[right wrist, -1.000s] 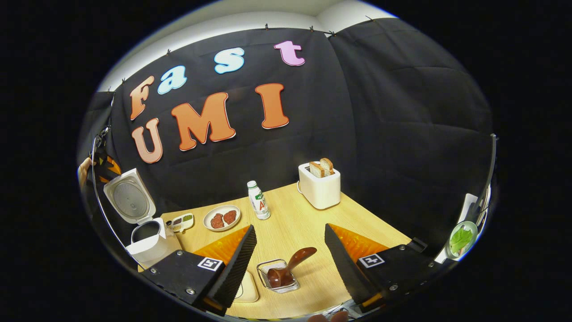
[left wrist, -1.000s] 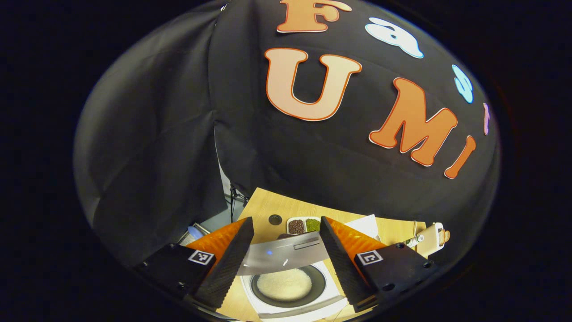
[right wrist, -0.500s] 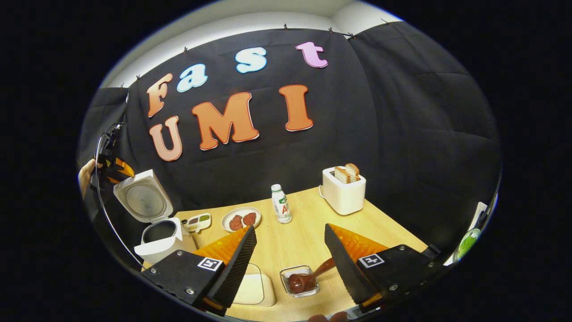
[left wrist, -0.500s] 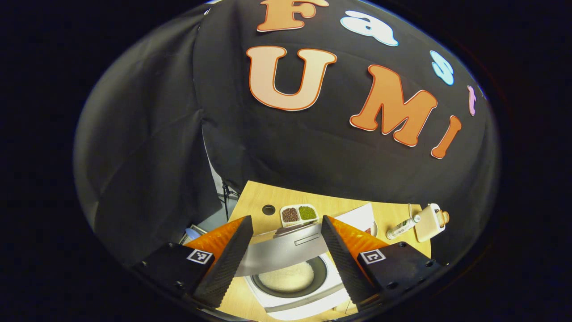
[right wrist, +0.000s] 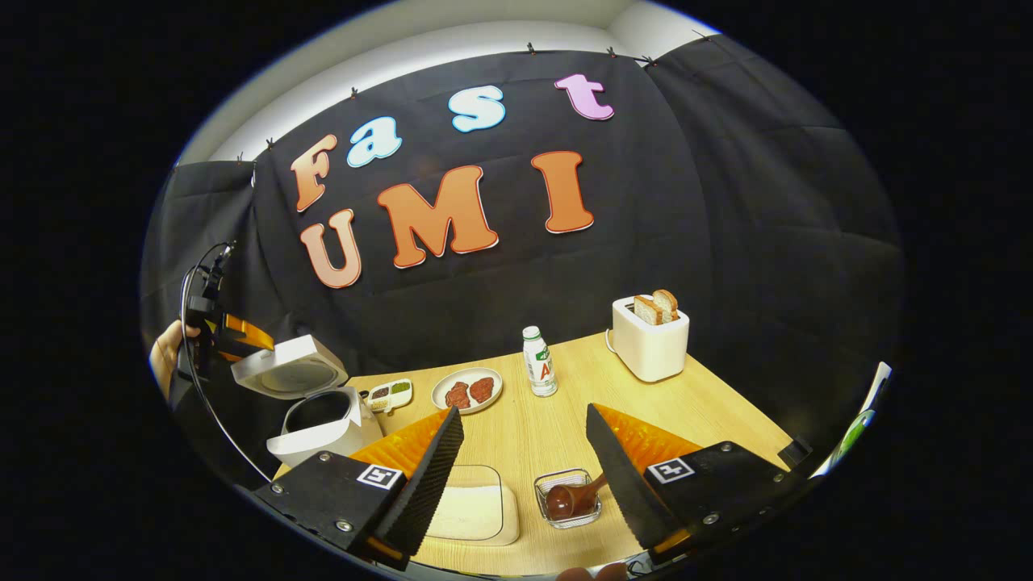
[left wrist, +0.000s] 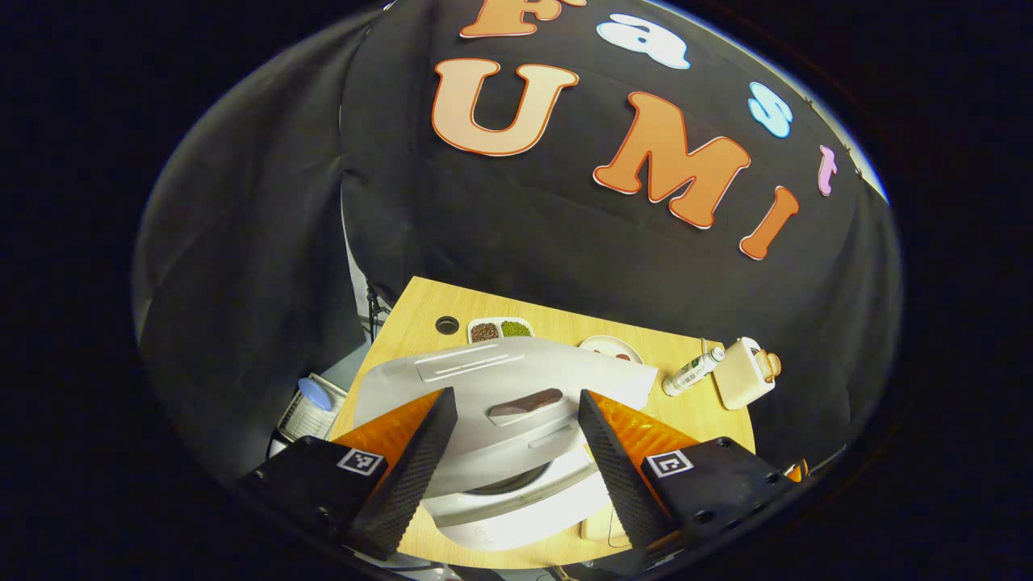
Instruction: Close the left gripper, press the button to open the rice cooker; take a wooden spoon from the chopstick holder with the right hand, scoop a spoonful of rice and pour it into the rice cooker, then put the wooden spoon back into the chopstick holder.
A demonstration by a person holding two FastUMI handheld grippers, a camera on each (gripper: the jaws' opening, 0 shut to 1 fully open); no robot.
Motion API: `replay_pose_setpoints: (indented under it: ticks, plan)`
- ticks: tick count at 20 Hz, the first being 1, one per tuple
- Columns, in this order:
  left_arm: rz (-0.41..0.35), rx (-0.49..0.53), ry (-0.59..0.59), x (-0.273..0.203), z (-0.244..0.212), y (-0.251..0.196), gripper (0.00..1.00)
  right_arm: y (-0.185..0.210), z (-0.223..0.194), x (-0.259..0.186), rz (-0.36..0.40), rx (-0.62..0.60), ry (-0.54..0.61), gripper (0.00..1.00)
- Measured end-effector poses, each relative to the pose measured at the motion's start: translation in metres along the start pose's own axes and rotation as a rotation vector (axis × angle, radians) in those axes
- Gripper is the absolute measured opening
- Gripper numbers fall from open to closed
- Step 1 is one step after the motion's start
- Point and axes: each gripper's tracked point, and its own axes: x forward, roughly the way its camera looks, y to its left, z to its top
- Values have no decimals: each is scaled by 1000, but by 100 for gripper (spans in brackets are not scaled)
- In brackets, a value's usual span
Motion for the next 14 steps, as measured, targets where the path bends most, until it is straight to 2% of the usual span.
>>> replay_pose_setpoints:
  ticks: [3,8,14]
  plan:
    - [26,16,18,5,-36,-3,100,5,-6,-7,20,-12,9,95]
    - [35,-102,48,27,-84,0,100,-1,-16,-17,21,-9,31,95]
    - [50,-185,-11,36,-94,11,100,-7,-20,-22,18,10,40,95]
